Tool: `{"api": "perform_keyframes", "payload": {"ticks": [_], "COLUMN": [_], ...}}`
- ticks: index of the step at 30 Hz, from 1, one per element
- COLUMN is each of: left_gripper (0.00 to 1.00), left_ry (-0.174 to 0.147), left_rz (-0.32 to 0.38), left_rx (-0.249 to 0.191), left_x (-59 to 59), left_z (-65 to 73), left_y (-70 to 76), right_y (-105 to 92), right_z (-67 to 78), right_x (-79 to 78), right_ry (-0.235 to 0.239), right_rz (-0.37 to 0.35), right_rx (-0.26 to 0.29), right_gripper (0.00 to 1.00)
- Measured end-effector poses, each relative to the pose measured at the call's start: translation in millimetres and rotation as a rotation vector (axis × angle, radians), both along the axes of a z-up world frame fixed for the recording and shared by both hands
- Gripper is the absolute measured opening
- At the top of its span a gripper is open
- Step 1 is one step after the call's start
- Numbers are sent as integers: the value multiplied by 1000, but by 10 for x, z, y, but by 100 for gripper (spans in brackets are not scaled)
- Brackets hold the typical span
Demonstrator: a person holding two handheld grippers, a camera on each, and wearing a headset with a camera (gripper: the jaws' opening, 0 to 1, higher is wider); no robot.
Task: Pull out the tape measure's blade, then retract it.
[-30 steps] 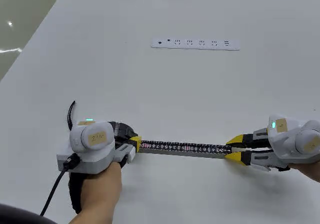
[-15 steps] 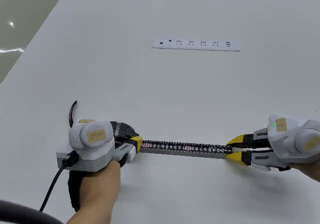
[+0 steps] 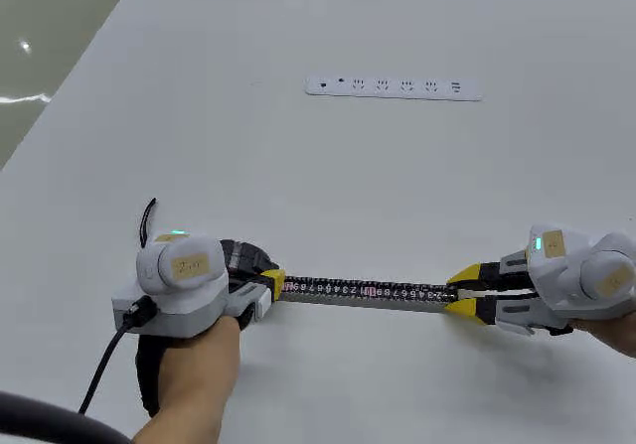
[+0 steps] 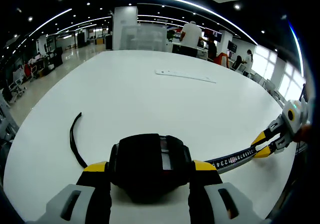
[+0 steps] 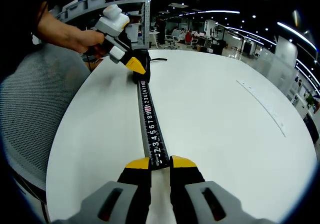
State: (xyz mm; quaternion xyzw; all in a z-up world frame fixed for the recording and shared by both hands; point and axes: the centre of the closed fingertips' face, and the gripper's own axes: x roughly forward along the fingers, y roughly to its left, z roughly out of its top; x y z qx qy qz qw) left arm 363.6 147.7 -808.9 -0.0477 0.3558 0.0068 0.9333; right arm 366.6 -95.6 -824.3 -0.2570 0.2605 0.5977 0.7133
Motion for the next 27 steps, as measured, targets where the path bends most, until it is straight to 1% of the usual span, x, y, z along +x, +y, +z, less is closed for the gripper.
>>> {"api": "perform_keyframes", "payload": {"ticks": [16, 27], "left_gripper": [59, 60], "left_ry": [3, 7], "left_rz": [2, 0], "left_rx": [-22, -28], "left_x": [5, 7], "left_z": [3, 1], "left_y": [14, 10], "right_y": [113, 188], "right_z": [-8, 6], "right_x": [21, 9], "right_ry": [6, 10], "right_rz": [6, 5], "right_rx": [11, 21], "right_gripper": [11, 12]}}
